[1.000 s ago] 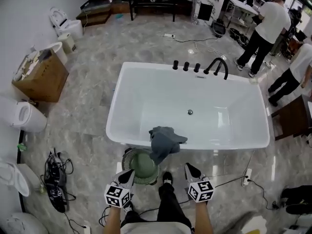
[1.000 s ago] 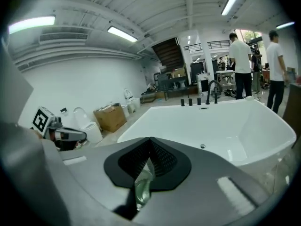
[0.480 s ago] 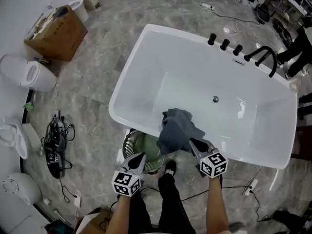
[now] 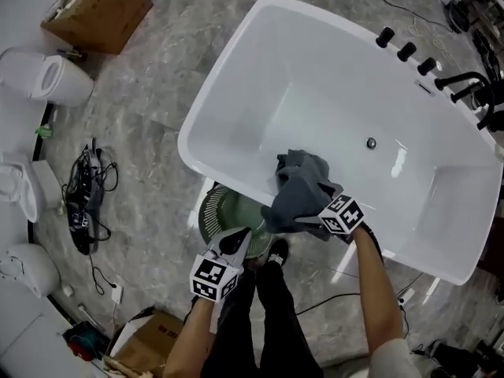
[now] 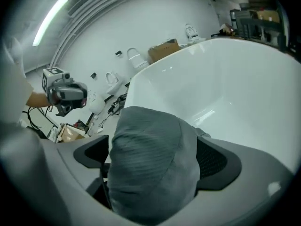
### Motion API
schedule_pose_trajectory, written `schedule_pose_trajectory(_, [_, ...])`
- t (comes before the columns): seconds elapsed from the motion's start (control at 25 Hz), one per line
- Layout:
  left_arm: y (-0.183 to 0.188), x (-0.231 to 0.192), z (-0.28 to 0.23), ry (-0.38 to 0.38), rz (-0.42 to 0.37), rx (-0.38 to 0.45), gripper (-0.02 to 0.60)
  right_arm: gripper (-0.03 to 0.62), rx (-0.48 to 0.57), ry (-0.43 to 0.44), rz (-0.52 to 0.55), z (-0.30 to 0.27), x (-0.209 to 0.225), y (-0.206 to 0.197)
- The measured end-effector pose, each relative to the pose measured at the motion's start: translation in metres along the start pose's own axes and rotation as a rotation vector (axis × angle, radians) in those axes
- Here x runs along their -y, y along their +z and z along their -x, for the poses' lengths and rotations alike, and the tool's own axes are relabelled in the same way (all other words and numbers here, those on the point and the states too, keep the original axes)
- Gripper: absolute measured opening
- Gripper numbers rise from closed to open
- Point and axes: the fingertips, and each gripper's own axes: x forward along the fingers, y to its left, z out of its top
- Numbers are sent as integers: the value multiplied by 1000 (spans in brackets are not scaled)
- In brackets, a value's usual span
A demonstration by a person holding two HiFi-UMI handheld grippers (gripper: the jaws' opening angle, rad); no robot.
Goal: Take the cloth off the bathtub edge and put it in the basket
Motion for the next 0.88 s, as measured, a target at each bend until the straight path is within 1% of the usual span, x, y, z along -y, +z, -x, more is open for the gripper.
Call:
schedule_pose_trajectory(0.08, [-12, -2, 0, -7, 12, -11, 58, 561, -12, 28, -72, -17, 5, -7])
schedule_pose_trajectory(0.12, [-19, -5, 0, -6, 23, -15, 58, 572, -21, 56, -114, -24, 5, -10])
schedule_pose_trajectory(0.2, [-29, -11, 0, 1, 48, -20, 58, 572, -39, 107, -176, -32, 4, -12])
schedule_pose_trajectory(0.32, [-40, -20, 2, 3, 70, -23, 58, 557, -44, 162, -204, -36, -2, -7])
schedule_pose_trajectory(0.4, [-48, -21, 4, -2, 79, -26, 58, 441, -40, 196, -161, -36, -14, -6])
schedule_pose_trajectory(0.44, [-50, -21, 5, -7, 81, -27, 58, 411, -45, 197, -113, -35, -20, -5])
schedule_pose_trajectory(0.48, [-52, -21, 8, -12, 80, -29, 58, 368, -54, 186, -58, -34, -25, -5])
schedule_pose_trajectory(0.56, [-55, -23, 14, -20, 72, -32, 58, 301, -79, 131, 43, -33, -32, -2])
schedule_pose_trajectory(0.76, [-55, -30, 36, -32, 43, -30, 58, 213, -100, -83, 216, -24, -43, 4])
schedule_pose_trajectory(0.84, [-53, -34, 46, -36, 30, -25, 58, 187, -85, -150, 244, -15, -47, 8])
schedule_pose_trajectory(0.88, [-53, -36, 51, -36, 24, -21, 58, 173, -51, -178, 228, -9, -49, 12])
